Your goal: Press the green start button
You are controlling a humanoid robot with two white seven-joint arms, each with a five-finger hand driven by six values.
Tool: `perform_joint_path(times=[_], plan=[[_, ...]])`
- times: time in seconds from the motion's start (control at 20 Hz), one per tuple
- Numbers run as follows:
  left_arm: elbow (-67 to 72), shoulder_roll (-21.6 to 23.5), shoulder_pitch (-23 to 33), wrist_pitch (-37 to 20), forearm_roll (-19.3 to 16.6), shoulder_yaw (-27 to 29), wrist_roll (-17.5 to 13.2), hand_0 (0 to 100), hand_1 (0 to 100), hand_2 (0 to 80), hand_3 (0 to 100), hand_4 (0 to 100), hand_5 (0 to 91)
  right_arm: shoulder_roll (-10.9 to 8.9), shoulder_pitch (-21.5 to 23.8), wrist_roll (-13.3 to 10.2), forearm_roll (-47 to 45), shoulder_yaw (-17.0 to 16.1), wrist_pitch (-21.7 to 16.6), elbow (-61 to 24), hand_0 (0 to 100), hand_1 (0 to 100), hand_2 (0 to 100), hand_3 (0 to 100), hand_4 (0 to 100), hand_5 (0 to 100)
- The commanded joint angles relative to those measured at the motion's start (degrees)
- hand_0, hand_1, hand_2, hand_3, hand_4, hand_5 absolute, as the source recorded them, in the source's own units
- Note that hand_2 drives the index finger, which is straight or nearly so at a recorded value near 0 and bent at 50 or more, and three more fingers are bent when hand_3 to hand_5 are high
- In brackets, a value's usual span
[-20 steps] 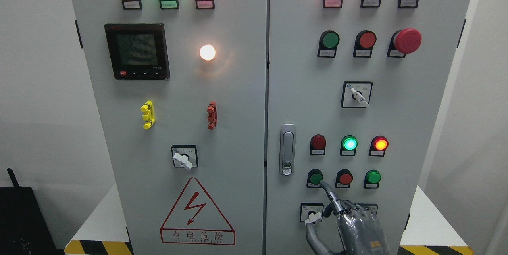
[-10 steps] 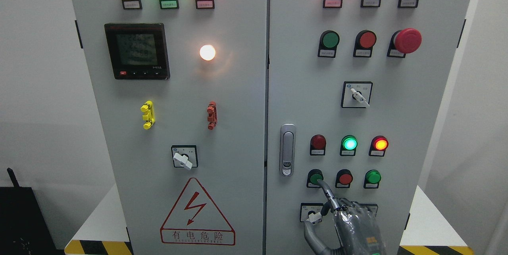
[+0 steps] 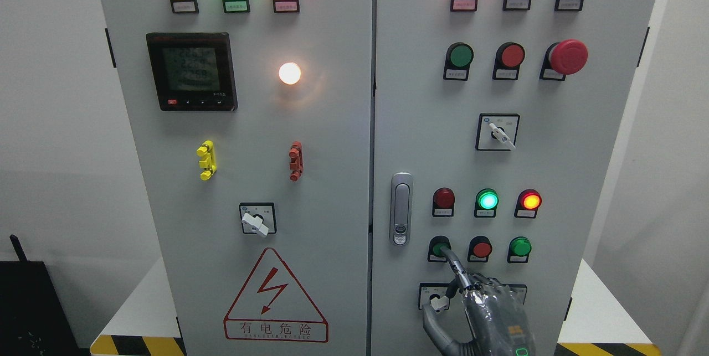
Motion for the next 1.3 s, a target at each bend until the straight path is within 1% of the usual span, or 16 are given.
perform_joint_path(times=[0.0,0.75,1.25], plan=[[0.0,0.0,0.0,0.0,0.0,0.0,0.0,12,56,0.0,0,0,0.0,0.02,-0.5,0.6,0.0,1.6,0.1,1.3,52,28,0,61,62,51],[0.0,0.0,0.0,0.0,0.0,0.0,0.0,12,56,0.0,0,0,0.0,0.02,-0.8,0.6,-0.1,1.6,0.0,1.1,52,29,0,62,62,52],[0.0,0.0,0.0,0.0,0.0,0.0,0.0,12,56,0.0,0,0,0.0,0.1,-0.2,0.6,-0.3,1.8,-0.2,-1.1,52,29,0,63,62,52]])
